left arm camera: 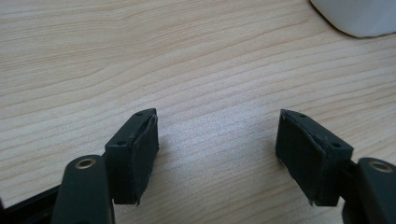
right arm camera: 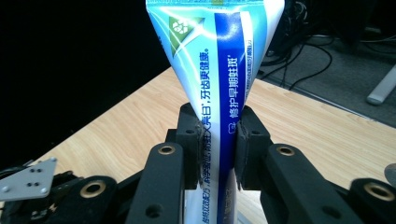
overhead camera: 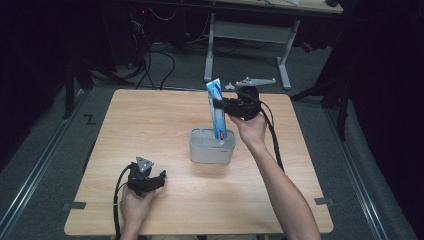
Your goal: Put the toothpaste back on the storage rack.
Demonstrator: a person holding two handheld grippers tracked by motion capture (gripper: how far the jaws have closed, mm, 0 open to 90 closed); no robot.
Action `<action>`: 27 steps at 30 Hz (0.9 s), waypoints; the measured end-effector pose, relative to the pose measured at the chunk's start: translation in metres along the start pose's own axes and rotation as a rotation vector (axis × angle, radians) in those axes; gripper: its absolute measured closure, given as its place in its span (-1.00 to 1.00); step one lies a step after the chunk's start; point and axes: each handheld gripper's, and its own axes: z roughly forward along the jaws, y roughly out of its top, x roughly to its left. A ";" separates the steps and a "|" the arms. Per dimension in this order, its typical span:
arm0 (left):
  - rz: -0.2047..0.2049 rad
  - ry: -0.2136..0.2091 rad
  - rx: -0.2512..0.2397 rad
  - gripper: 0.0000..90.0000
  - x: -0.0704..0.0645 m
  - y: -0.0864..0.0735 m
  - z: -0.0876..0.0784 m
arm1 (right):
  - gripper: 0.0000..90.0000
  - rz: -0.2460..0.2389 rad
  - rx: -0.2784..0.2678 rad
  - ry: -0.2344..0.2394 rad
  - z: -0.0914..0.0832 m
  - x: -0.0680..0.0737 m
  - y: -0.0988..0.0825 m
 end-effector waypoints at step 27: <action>-0.001 0.000 -0.001 -0.32 0.000 0.000 0.000 | 0.65 -0.045 0.070 -0.058 0.027 0.008 -0.022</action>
